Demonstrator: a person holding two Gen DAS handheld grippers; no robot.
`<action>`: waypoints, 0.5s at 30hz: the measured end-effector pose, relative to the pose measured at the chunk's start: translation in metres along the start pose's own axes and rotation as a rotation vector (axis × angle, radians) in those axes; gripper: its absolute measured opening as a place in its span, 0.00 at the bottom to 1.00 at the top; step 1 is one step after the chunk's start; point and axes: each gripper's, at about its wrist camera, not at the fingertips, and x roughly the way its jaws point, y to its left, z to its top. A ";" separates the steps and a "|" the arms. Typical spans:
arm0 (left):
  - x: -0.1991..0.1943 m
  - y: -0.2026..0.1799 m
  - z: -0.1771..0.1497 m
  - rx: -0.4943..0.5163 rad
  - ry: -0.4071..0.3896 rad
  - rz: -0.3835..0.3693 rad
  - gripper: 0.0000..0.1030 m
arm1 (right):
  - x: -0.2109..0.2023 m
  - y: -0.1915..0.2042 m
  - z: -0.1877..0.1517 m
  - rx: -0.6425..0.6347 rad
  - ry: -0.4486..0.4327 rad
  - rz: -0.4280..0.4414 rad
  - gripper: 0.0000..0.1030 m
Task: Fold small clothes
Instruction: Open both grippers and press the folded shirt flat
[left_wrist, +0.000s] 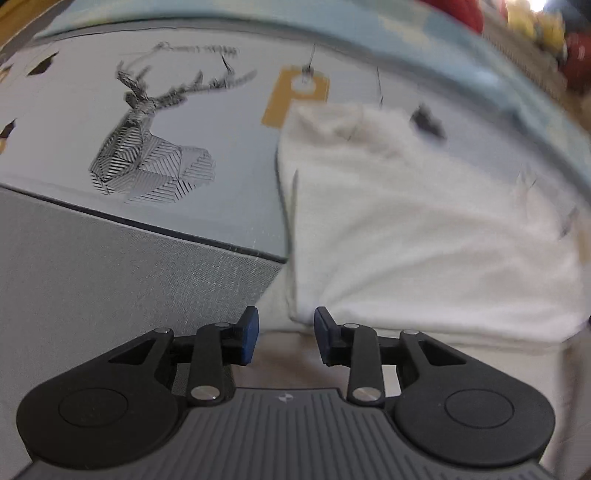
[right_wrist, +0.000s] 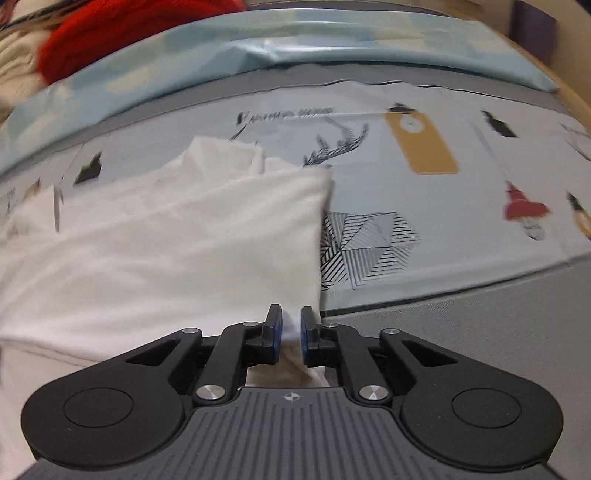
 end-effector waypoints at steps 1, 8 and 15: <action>-0.017 0.001 -0.001 -0.008 -0.042 -0.040 0.36 | -0.015 0.001 0.003 0.029 -0.025 0.017 0.12; -0.127 -0.003 -0.031 0.096 -0.199 -0.061 0.36 | -0.143 0.008 -0.015 -0.016 -0.207 0.077 0.22; -0.199 0.008 -0.143 0.220 -0.283 -0.195 0.10 | -0.222 -0.017 -0.101 0.040 -0.262 0.112 0.25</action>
